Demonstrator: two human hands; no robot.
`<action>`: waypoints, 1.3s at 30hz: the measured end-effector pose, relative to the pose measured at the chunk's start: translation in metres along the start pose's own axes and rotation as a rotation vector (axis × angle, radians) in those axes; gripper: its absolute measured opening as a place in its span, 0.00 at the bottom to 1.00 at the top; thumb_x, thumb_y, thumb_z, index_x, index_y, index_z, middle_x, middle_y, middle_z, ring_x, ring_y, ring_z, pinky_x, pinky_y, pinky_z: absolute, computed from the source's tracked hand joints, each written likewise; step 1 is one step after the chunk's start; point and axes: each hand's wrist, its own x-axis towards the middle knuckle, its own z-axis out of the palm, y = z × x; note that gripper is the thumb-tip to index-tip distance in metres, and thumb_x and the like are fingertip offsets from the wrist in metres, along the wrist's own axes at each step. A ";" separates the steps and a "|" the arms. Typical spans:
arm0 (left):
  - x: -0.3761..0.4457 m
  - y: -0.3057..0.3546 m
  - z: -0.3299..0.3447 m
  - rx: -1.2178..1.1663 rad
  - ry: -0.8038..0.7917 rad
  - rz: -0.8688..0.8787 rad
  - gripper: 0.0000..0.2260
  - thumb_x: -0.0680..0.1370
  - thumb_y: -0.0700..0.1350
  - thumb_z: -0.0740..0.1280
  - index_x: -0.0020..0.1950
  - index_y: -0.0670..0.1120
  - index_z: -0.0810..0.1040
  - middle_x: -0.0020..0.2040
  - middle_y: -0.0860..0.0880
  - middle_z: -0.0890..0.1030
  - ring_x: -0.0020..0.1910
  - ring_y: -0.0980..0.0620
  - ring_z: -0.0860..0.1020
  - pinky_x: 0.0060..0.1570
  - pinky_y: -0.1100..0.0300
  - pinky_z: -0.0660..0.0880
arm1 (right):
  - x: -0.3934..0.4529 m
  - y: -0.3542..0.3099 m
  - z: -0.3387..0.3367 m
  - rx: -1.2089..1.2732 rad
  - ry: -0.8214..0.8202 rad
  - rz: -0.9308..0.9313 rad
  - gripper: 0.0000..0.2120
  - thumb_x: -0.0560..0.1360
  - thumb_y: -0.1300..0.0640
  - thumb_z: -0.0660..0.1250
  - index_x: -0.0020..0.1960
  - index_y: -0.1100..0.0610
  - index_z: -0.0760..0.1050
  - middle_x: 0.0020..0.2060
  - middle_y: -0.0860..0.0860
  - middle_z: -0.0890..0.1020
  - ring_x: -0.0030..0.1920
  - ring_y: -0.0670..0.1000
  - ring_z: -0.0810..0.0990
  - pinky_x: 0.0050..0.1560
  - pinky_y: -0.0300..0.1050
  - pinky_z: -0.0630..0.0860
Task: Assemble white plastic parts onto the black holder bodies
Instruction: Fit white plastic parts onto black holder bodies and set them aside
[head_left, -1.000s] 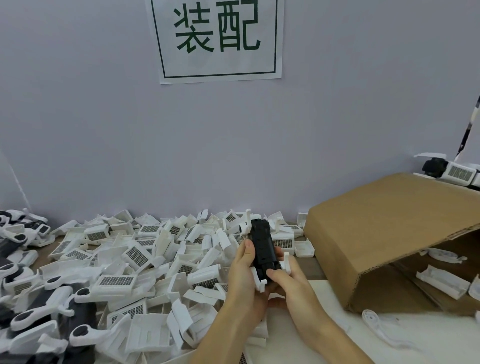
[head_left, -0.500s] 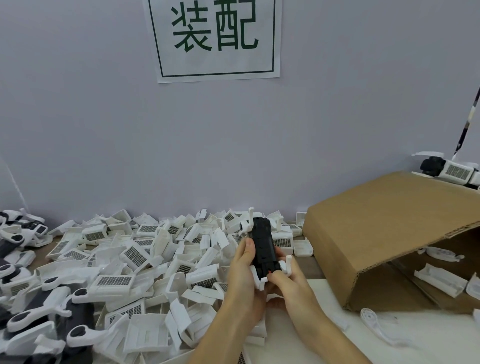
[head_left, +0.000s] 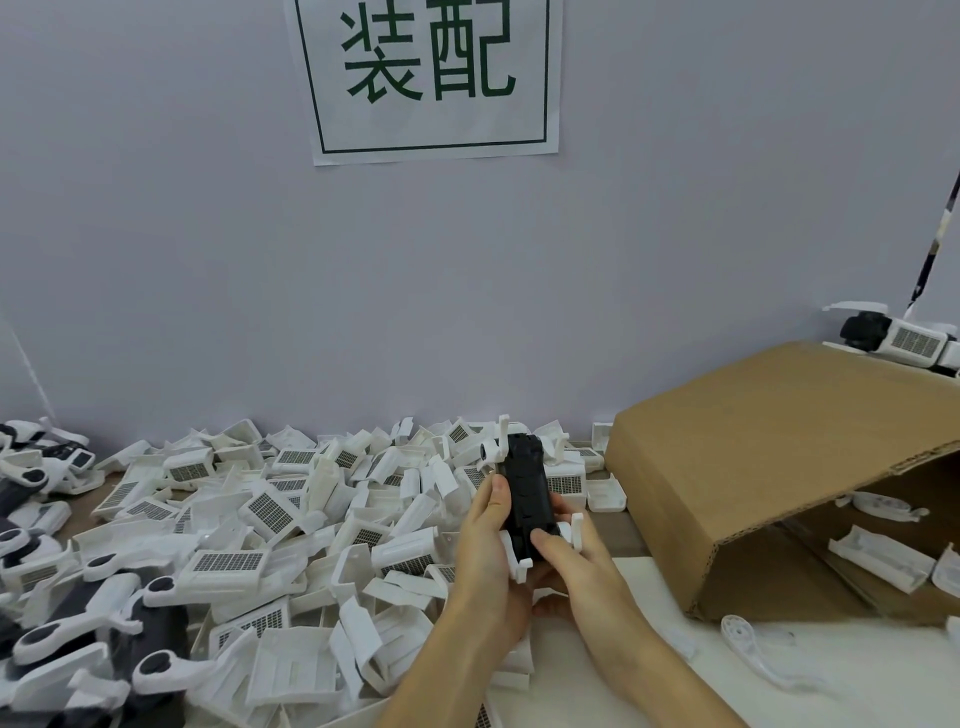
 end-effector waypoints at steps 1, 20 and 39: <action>0.000 0.000 0.000 -0.001 0.004 0.000 0.12 0.83 0.51 0.61 0.54 0.52 0.85 0.47 0.43 0.86 0.40 0.45 0.86 0.39 0.49 0.82 | 0.000 0.000 0.000 -0.003 -0.002 0.004 0.16 0.81 0.57 0.63 0.59 0.35 0.74 0.44 0.46 0.86 0.38 0.44 0.82 0.38 0.42 0.77; -0.005 0.001 0.002 -0.013 0.020 -0.013 0.13 0.83 0.51 0.61 0.48 0.54 0.85 0.41 0.47 0.86 0.33 0.49 0.84 0.30 0.54 0.79 | -0.001 0.001 -0.002 -0.037 -0.021 0.002 0.19 0.79 0.64 0.60 0.63 0.44 0.73 0.39 0.51 0.84 0.41 0.50 0.82 0.42 0.47 0.76; -0.003 0.002 0.003 -0.011 0.084 -0.039 0.11 0.83 0.51 0.63 0.55 0.50 0.84 0.42 0.43 0.86 0.36 0.46 0.85 0.37 0.51 0.81 | 0.001 0.001 0.001 -0.001 -0.009 0.029 0.16 0.80 0.60 0.62 0.62 0.42 0.73 0.42 0.49 0.86 0.39 0.45 0.82 0.43 0.44 0.74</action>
